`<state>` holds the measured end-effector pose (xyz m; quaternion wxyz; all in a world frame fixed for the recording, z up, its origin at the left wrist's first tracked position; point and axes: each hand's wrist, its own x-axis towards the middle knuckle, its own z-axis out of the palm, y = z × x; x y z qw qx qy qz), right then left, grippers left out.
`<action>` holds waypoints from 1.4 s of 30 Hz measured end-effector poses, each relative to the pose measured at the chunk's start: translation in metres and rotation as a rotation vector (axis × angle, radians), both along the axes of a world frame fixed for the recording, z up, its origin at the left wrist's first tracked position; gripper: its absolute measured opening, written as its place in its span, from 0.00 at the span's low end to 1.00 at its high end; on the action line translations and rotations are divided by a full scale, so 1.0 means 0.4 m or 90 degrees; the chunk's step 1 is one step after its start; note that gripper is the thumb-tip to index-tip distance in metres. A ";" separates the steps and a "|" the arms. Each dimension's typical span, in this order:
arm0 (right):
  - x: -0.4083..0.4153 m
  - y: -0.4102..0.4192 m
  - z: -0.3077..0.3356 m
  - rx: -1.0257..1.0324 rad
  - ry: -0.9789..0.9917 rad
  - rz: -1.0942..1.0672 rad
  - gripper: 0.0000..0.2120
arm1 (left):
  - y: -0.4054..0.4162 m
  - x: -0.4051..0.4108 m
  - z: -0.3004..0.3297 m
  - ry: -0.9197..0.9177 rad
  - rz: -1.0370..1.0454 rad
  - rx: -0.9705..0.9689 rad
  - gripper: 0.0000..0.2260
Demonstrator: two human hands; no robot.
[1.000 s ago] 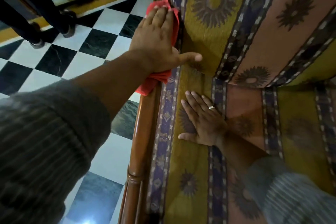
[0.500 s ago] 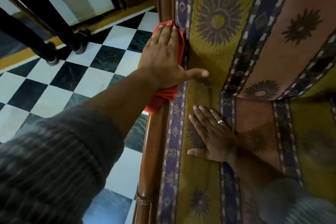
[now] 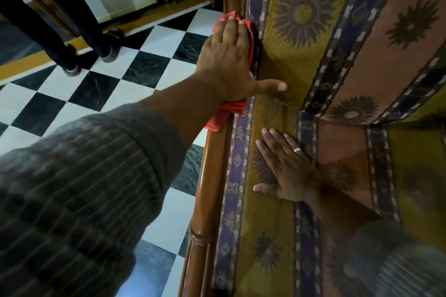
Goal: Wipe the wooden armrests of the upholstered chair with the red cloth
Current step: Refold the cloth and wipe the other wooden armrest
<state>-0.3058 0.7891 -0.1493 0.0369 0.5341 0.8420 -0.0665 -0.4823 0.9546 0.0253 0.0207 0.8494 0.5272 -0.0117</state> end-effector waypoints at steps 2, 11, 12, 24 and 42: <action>-0.003 -0.001 -0.003 0.004 -0.002 0.003 0.55 | -0.027 -0.012 -0.009 -0.006 -0.034 0.023 0.65; 0.002 -0.001 0.000 0.014 -0.006 0.007 0.54 | -0.173 -0.066 -0.019 -0.058 -0.066 -0.027 0.61; 0.003 0.000 -0.003 0.020 -0.004 0.011 0.54 | -0.193 -0.074 -0.022 -0.069 -0.068 -0.029 0.61; -0.002 -0.006 -0.009 0.042 0.000 0.012 0.55 | -0.204 -0.088 -0.025 -0.051 -0.084 -0.020 0.44; -0.006 -0.031 -0.020 0.014 -0.024 -0.032 0.51 | -0.326 -0.126 -0.024 -0.046 -0.065 -0.062 0.34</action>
